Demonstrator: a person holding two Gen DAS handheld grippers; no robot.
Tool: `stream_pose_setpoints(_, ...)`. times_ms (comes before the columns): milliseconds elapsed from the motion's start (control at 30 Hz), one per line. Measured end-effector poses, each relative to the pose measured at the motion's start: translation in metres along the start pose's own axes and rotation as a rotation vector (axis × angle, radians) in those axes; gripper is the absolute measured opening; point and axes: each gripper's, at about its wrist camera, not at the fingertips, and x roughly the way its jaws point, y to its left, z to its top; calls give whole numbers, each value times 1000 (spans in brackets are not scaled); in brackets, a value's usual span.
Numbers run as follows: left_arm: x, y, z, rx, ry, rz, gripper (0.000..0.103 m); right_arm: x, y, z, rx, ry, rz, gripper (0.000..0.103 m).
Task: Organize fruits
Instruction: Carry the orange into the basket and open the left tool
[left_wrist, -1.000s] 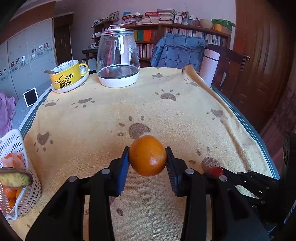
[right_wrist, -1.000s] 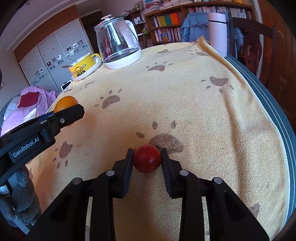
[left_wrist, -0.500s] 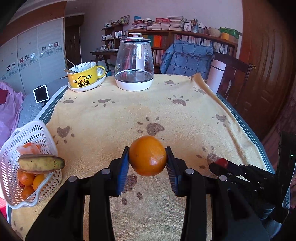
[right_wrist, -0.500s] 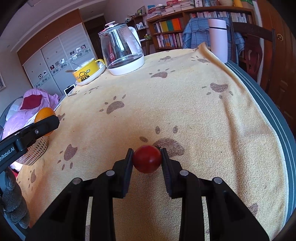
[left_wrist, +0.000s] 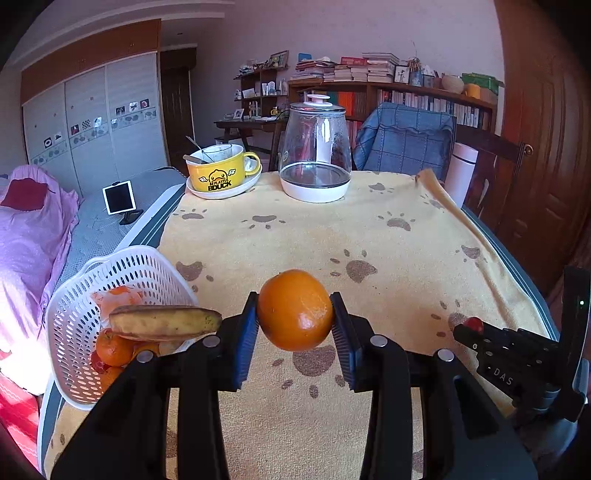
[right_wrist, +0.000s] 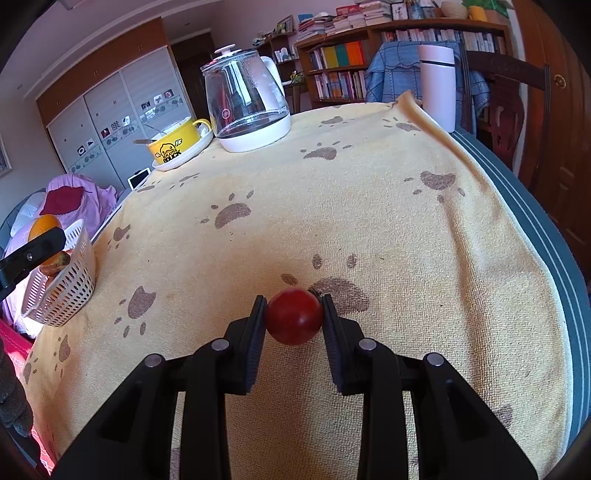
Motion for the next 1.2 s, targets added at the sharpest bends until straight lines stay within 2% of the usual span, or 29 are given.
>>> stream_pose_setpoints(367, -22, 44, -4, -49, -45, 51, 39, 1, 1, 0, -8, 9, -25, 30)
stream_pose_setpoints(600, -31, 89, -4, -99, -57, 92, 39, 1, 2, 1, -13, 7, -53, 30)
stream_pose_setpoints(733, -35, 122, -2, -151, -54, 86, 39, -3, 2, 2, -1, -4, -60, 30)
stream_pose_setpoints(967, -23, 171, -5, -269, -8, 93, 39, -15, 7, 4, 25, -31, -22, 30)
stream_pose_setpoints(1200, -7, 189, -13, -311, 37, 123, 39, -22, 24, 3, 6, -41, 15, 30)
